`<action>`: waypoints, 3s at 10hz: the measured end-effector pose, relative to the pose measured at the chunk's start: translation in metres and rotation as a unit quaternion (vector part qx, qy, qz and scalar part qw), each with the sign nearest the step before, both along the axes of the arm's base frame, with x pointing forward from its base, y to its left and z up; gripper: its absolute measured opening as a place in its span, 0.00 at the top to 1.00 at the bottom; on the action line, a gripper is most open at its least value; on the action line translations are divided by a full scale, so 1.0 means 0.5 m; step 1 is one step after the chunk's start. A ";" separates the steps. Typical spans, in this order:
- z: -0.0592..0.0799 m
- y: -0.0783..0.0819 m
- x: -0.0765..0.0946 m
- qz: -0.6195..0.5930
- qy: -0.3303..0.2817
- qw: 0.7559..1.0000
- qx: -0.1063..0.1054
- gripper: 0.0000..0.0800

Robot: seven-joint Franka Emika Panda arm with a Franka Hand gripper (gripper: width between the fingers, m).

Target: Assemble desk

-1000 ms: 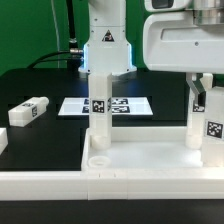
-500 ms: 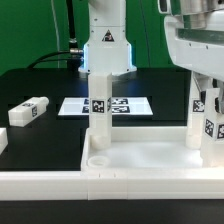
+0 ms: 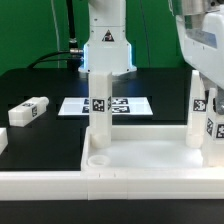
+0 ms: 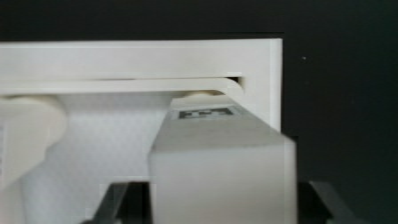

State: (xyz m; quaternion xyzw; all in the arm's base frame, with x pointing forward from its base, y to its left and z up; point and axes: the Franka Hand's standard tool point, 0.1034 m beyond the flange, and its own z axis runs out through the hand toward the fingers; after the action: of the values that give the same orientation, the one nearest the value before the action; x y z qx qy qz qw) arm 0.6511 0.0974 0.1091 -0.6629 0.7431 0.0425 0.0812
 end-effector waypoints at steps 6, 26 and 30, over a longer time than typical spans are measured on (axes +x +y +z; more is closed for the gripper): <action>0.004 -0.004 0.005 -0.178 0.019 0.984 -0.002 0.62; 0.173 -0.085 0.000 0.026 -0.085 0.996 -0.009 0.19; 0.217 -0.185 -0.041 0.166 -0.126 0.978 -0.028 0.19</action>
Offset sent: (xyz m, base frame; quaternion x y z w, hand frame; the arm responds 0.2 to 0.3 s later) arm -0.0030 -0.0167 -0.0097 0.0035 0.0233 0.2034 0.9788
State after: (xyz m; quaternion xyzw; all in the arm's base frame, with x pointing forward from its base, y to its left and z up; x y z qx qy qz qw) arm 0.6305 0.0050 0.2175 -0.7790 0.6075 -0.0497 0.1472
